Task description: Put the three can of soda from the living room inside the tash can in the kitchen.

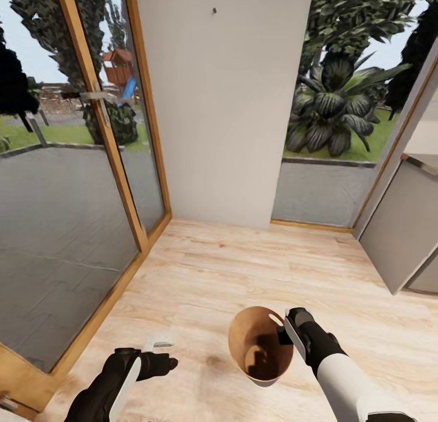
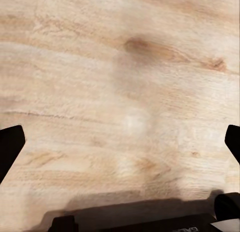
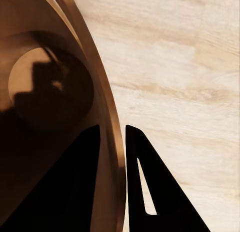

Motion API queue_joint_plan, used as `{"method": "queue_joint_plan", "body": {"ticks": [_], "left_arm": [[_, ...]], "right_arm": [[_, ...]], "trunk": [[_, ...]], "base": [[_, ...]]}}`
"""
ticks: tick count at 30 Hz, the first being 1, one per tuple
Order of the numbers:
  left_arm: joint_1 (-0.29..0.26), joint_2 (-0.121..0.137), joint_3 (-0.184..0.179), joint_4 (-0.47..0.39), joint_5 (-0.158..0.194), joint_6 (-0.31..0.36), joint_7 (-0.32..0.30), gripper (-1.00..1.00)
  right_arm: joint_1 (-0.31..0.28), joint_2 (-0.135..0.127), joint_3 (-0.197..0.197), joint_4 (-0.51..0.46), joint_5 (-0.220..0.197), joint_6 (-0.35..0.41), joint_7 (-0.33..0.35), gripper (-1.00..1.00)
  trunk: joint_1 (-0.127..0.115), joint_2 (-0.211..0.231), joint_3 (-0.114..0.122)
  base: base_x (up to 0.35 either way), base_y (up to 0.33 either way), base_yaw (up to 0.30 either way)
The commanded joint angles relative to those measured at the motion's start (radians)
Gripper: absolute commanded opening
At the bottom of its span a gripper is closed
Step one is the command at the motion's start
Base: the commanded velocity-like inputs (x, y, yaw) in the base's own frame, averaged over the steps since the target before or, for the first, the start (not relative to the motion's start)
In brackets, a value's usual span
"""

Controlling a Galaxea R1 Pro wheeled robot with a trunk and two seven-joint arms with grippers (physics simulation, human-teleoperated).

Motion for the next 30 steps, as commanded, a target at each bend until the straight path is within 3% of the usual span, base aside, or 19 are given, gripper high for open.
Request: {"method": "queue_joint_plan", "body": {"ticks": [1,9,12,17,25,30], "left_arm": [[0.000,0.000,0.000,0.000,0.000,0.000,0.000,1.00],[0.000,0.000,0.000,0.003,-0.001,0.000,0.000,1.00],[0.000,0.000,-0.001,0.005,-0.001,-0.001,0.015,1.00],[-0.001,-0.009,-0.001,0.007,0.002,-0.017,0.090,1.00],[-0.002,-0.025,-0.001,0.013,0.002,-0.022,0.108,1.00],[-0.002,-0.030,-0.001,0.014,0.004,-0.023,0.110,1.00]], "right_arm": [[0.000,0.000,-0.001,0.000,-0.006,-0.001,0.004,-1.00],[0.000,-0.006,-0.004,0.001,-0.005,0.000,0.003,-1.00],[0.000,-0.009,-0.002,0.001,-0.004,0.000,0.002,-1.00],[0.000,-0.017,-0.001,0.006,-0.004,0.002,0.001,-1.00],[0.000,-0.031,-0.003,0.010,-0.005,0.002,0.001,-1.00],[0.000,-0.034,-0.005,0.009,-0.006,0.002,0.002,-1.00]], "trunk": [[-0.004,0.007,0.003],[-0.035,0.063,0.022],[-0.046,0.084,0.030],[-0.065,0.119,0.043],[-0.096,0.175,0.064],[-0.115,0.210,0.078]], "base": [[0.000,0.000,0.251],[0.000,0.000,0.253],[0.000,0.000,0.255],[0.000,0.000,0.260],[0.000,0.000,0.255],[0.000,0.000,0.068]]}}
